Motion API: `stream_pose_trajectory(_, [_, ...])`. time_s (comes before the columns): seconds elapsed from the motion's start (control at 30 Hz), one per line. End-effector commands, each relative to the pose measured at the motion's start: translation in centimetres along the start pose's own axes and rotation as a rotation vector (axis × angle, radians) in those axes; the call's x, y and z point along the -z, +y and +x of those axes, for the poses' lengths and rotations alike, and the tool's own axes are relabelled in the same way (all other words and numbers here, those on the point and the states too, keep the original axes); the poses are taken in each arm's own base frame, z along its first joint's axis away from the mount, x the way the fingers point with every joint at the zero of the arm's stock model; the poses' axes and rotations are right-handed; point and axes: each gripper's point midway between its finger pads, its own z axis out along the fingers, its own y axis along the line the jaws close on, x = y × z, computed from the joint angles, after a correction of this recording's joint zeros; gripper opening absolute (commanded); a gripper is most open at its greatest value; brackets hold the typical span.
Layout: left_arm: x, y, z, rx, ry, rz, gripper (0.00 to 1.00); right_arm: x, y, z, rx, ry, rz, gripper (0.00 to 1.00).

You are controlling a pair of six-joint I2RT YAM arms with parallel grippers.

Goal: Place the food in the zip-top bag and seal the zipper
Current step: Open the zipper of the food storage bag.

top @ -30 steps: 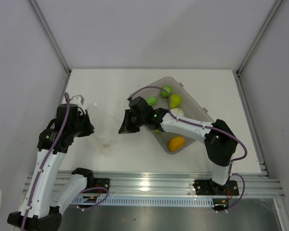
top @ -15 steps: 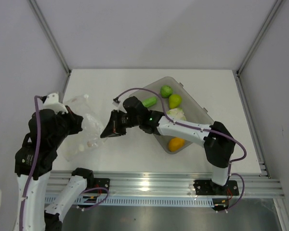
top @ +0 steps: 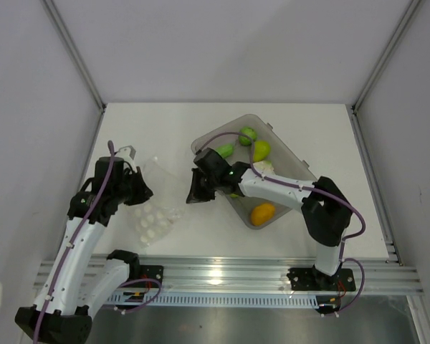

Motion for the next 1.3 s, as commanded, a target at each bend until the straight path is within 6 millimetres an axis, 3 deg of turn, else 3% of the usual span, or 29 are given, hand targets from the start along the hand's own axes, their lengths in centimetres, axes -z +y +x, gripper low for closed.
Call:
stream_pose_trajectory(0.0, [0.1,-2.3,-1.6,-0.003,-0.062,0.115,0.01,0.7,-2.0,-0.7,0.095,-0.072,0.127,0.00])
stream_pose_trajectory(0.23, [0.4,-3.6,-1.2,-0.010,-0.068,0.204,0.01,2.2,-1.2,-2.1,0.205,-0.140,0.197,0.06])
stream_pose_trajectory(0.43, [0.9,-4.3,-1.5,-0.008,-0.091,0.241,0.01,3.6,0.1,-2.4,0.268,-0.170,0.191,0.48])
stream_pose_trajectory(0.63, [0.9,-4.4,-1.7,-0.002,-0.098,0.243,0.01,6.1,1.9,-3.3,0.306,-0.228,0.171,0.71])
stream_pose_trajectory(0.87, [0.9,-4.5,-1.7,0.000,-0.096,0.251,0.01,9.4,3.4,-4.5,0.335,-0.307,0.154,0.86])
stream_pose_trajectory(0.93, [0.8,-4.6,-1.7,-0.002,-0.095,0.255,0.01,10.6,3.9,-5.1,0.337,-0.342,0.145,1.00])
stream_pose_trajectory(1.13, [0.7,-4.7,-1.8,0.000,-0.094,0.260,0.01,13.7,4.2,-7.0,0.297,-0.408,0.134,0.99])
stream_pose_trajectory(1.27, [0.8,-4.9,-2.1,-0.001,-0.101,0.268,0.01,17.1,2.0,-10.1,0.236,-0.507,0.203,0.99])
